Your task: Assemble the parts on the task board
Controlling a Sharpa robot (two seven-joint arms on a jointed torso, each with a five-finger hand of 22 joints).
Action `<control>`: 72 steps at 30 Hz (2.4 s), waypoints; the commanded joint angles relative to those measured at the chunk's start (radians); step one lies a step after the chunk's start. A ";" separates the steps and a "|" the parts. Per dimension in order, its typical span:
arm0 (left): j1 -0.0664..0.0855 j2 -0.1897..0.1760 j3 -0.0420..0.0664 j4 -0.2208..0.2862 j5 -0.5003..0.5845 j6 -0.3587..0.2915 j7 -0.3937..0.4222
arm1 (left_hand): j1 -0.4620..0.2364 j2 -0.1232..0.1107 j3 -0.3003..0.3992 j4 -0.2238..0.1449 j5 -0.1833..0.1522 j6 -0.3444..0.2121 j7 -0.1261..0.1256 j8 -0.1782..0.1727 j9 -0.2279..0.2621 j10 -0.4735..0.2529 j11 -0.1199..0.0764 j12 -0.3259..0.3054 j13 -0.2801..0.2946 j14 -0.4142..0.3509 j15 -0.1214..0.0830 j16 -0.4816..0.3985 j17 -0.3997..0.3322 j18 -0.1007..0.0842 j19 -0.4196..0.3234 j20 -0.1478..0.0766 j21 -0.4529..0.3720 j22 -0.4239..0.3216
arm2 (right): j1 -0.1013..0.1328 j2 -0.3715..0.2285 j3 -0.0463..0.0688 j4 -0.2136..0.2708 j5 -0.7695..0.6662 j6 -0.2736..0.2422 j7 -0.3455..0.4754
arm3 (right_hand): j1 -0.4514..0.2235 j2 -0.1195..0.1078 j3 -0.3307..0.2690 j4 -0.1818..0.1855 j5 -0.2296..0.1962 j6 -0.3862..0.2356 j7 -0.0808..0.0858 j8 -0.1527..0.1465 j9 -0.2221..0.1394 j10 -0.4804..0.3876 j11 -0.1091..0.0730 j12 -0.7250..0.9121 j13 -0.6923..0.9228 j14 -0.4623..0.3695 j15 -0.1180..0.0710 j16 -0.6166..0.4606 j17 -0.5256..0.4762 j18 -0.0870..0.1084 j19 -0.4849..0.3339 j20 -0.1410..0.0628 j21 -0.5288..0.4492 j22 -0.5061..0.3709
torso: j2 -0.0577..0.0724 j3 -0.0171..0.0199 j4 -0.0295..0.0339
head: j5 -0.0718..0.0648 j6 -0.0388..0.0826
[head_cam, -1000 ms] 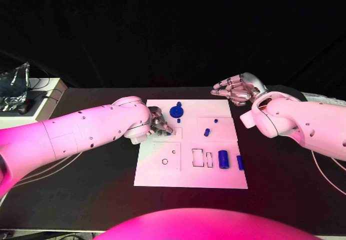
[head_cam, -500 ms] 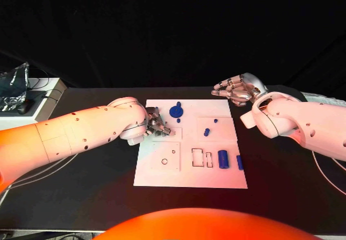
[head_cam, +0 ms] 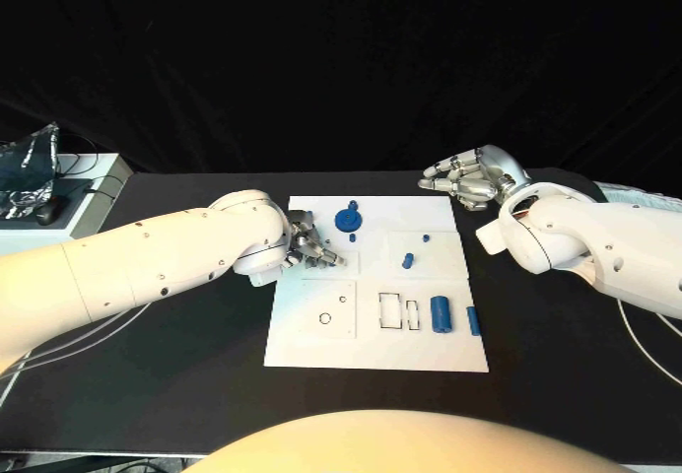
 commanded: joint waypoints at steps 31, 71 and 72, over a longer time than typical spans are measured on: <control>0.002 0.000 0.217 -0.183 0.047 0.103 0.025 | 0.043 0.032 0.023 0.007 -0.042 -0.106 0.100 -0.134 -0.360 -0.111 0.070 -0.035 -0.160 -0.072 0.046 -0.104 -0.143 0.033 -0.074 0.048 -0.213 -0.005 | -0.001 -0.007 0.000 -0.015 0.034 -0.002 0.065 | -0.005 0.008 0.003 -0.005 0.011 -0.009 0.010 -0.005 -0.007 -0.020 -0.001 -0.031 -0.024 0.000 0.003 -0.012 -0.003 0.001 0.078 0.004 -0.013 0.190 | 0.009 -0.0005 -0.0026 | 0.012 0.065; 0.037 0.153 0.152 -0.482 -0.112 0.077 0.136 | -0.064 -0.057 0.061 0.151 -0.043 -0.174 0.054 0.098 -0.061 -0.090 0.041 0.013 -0.166 -0.032 0.024 -0.027 -0.063 0.014 -0.018 0.029 -0.141 0.083 | 0.013 -0.009 0.003 -0.011 0.026 -0.009 0.062 | -0.007 0.010 -0.002 -0.015 0.063 -0.009 0.011 -0.005 -0.016 -0.019 -0.001 -0.031 -0.028 0.001 0.003 -0.013 0.000 0.000 0.079 0.003 -0.011 0.190 | 0.042 -0.0014 -0.0108 | 0.020 0.079; 0.037 0.154 0.152 -0.482 -0.111 0.079 0.138 | -0.064 -0.057 0.061 0.151 -0.043 -0.174 0.054 0.098 -0.061 -0.090 0.041 0.013 -0.166 -0.032 0.024 -0.027 -0.063 0.014 -0.018 0.029 -0.141 0.083 | 0.013 -0.008 0.003 -0.011 0.026 -0.009 0.062 | -0.007 0.010 -0.002 -0.015 0.063 -0.009 0.011 -0.005 -0.016 -0.019 -0.001 -0.031 -0.028 0.001 0.003 -0.013 0.000 0.000 0.079 0.003 -0.011 0.190 | 0.042 -0.0014 -0.0107 | 0.020 0.078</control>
